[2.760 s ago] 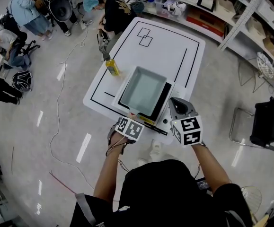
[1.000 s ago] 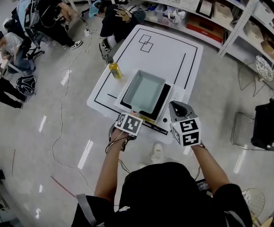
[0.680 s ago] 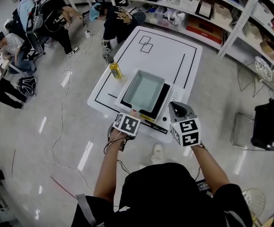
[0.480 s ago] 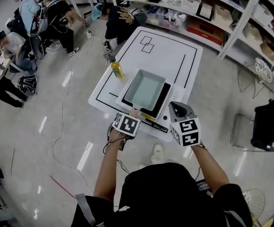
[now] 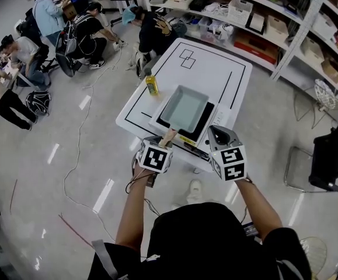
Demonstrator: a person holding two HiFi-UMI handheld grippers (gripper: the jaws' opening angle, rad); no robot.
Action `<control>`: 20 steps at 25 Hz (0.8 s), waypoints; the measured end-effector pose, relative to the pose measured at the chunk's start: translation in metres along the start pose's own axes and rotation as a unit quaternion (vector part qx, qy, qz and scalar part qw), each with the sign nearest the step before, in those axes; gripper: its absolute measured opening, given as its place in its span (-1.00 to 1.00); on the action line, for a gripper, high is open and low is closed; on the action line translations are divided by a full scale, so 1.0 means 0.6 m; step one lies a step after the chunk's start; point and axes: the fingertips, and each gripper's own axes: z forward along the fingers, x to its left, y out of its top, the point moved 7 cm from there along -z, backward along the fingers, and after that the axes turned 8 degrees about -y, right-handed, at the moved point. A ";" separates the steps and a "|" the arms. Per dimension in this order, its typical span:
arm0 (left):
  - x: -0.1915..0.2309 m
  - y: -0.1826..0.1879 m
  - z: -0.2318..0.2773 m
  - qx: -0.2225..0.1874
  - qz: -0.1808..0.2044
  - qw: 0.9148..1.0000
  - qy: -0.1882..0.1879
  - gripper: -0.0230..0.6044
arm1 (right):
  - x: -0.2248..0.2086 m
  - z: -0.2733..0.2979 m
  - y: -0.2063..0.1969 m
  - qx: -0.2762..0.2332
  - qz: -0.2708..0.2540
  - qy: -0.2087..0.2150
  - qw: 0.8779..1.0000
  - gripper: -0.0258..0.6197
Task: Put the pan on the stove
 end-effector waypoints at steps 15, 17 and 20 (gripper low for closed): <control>-0.043 -0.044 -0.174 -0.150 -0.008 0.988 0.034 -0.85 | 0.094 -0.097 0.030 -0.036 -0.018 0.003 0.999 -0.91; -0.050 -0.058 -0.197 -0.178 -0.014 0.983 0.033 -0.88 | 0.106 -0.112 0.032 -0.041 -0.023 0.004 0.999 -0.91; -0.062 -0.078 -0.230 -0.212 -0.015 0.976 0.033 -0.89 | 0.122 -0.135 0.035 -0.051 -0.028 0.004 0.998 -0.91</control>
